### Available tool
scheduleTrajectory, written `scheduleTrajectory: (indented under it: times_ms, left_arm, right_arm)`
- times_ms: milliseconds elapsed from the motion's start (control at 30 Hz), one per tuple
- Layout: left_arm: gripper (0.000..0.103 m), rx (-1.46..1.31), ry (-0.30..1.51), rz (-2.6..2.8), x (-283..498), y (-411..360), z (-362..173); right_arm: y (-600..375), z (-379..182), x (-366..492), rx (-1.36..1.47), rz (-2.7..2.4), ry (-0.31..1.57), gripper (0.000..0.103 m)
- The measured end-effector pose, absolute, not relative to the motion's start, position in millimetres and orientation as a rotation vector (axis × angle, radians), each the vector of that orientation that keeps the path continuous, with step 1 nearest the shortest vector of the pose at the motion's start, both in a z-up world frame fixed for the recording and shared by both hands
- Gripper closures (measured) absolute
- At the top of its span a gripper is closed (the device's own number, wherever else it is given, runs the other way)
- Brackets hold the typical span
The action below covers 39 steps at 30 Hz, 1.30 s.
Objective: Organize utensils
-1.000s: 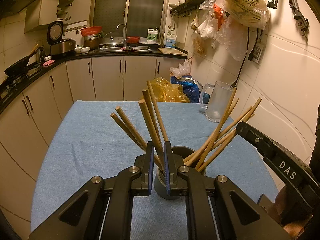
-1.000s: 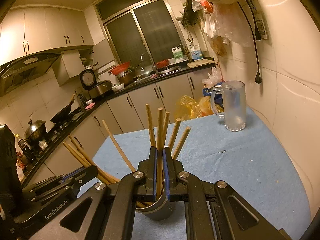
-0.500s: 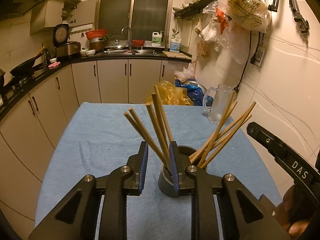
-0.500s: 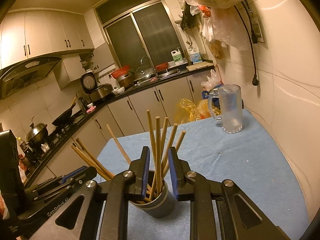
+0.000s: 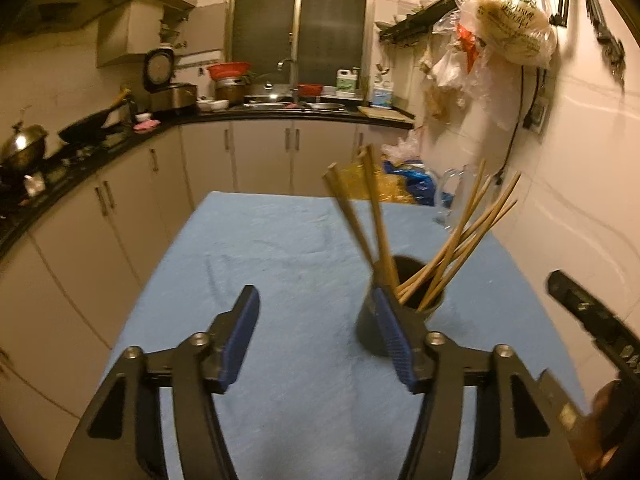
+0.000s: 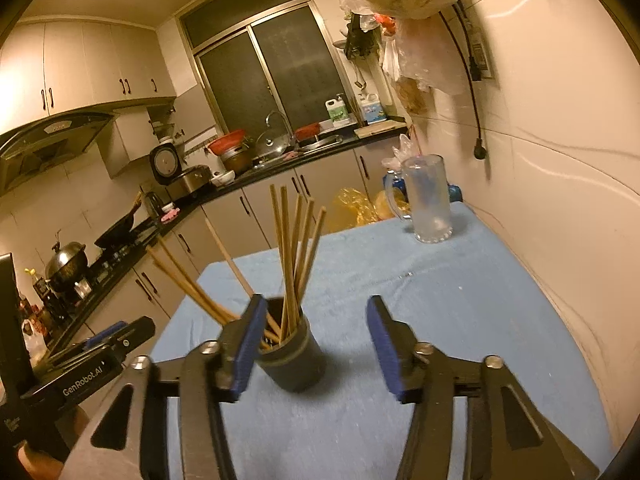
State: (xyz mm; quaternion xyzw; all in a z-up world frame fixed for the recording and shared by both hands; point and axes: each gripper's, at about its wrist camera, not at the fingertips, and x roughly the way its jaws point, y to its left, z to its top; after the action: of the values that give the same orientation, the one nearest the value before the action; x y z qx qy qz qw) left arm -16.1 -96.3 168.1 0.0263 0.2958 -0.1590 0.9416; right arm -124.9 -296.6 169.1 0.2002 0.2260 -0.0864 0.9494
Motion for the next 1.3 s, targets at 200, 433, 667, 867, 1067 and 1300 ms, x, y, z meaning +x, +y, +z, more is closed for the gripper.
scheduleTrajectory:
  times_ms: [200, 433, 667, 867, 1067, 1300]
  left_arm:
    - [0.031, 0.047, 0.621, -0.289, -49.9, -73.3, 152.2]
    - [0.023, 0.055, 0.615, -0.265, -89.9, -53.5, 142.5]
    - [0.013, 0.074, 0.619, -0.214, -120.2, -41.3, 136.8]
    - [0.006, 0.130, 0.622, -0.184, -145.9, -34.1, 133.5]
    - [0.006, 0.183, 0.594, -0.109, -170.9, -29.9, 125.8]
    - [0.006, 0.199, 0.605, -0.028, -172.9, -21.0, 114.4]
  right_arm:
    - [-277.4, 156.9, -152.7, 0.389, -0.172, 0.499, 0.030]
    - [-257.3, 141.5, -182.1, 0.369, -0.180, 0.536, 0.025]
    - [-230.9, 134.7, -215.8, 0.311, -0.183, 0.552, 0.022]
    - [-212.5, 135.3, -238.4, 0.252, -0.204, 0.540, 0.017]
    - [-200.1, 133.8, -242.2, 0.166, -0.225, 0.521, 0.016]
    - [-194.7, 126.2, -237.0, 0.157, -0.214, 0.561, 0.015]
